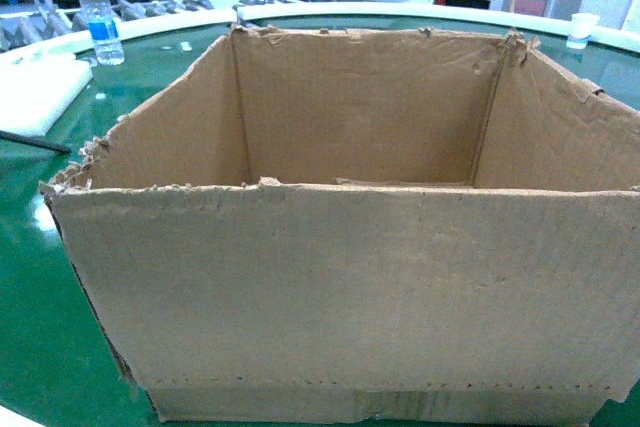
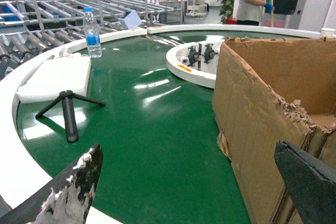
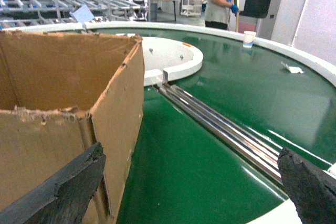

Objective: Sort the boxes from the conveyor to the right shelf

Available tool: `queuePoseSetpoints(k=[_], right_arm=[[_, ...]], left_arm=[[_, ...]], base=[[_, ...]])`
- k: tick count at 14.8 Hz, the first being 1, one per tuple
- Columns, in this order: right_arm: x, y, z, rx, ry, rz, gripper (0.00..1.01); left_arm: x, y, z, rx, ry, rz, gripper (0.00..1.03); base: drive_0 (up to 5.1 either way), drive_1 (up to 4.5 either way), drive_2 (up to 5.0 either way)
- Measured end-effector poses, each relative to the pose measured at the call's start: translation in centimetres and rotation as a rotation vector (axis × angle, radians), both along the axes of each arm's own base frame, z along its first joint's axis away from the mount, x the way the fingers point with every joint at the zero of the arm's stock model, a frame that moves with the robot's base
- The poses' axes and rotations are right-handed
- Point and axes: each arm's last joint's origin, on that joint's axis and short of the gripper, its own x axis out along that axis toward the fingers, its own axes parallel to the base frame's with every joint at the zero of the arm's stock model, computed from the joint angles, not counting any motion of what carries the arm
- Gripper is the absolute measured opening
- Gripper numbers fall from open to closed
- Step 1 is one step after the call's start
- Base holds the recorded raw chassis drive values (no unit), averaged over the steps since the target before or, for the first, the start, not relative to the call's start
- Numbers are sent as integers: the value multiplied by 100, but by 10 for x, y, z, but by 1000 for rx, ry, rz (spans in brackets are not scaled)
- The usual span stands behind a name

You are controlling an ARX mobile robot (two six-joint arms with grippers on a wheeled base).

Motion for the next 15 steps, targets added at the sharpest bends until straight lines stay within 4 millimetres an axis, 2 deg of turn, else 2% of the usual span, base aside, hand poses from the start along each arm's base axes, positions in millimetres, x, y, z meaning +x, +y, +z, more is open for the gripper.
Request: queuePoseSetpoints(k=[2, 5, 6, 7, 9, 10, 11, 12, 15], right_arm=[[8, -6, 11, 17, 48, -14, 98], [22, -10, 68, 37, 14, 31, 98], [31, -8, 80, 46, 48, 67, 98], [42, -6, 85, 58, 127, 106, 98], [68, -1, 96, 67, 229, 148, 98], [81, 3, 104, 66, 266, 167, 98], [91, 8, 110, 68, 339, 203, 98], [97, 10, 111, 80, 389, 233, 98], [96, 11, 111, 81, 392, 242, 98]], left_arm=[[8, -4, 10, 1, 38, -26, 98], [24, -16, 72, -2, -6, -106, 98], [31, -18, 88, -14, -22, -90, 98], [43, -22, 99, -26, -14, -96, 98], [74, -41, 107, -48, 99, -183, 98], [90, -48, 104, -52, 199, -182, 98], [97, -50, 99, -60, 276, -170, 98], [97, -50, 97, -69, 287, -168, 98], [96, -50, 101, -86, 268, -168, 98]], base=[[0, 0, 0], [0, 0, 0], [0, 0, 0], [0, 0, 0], [0, 0, 0], [0, 0, 0], [0, 0, 0], [0, 0, 0], [0, 0, 0]])
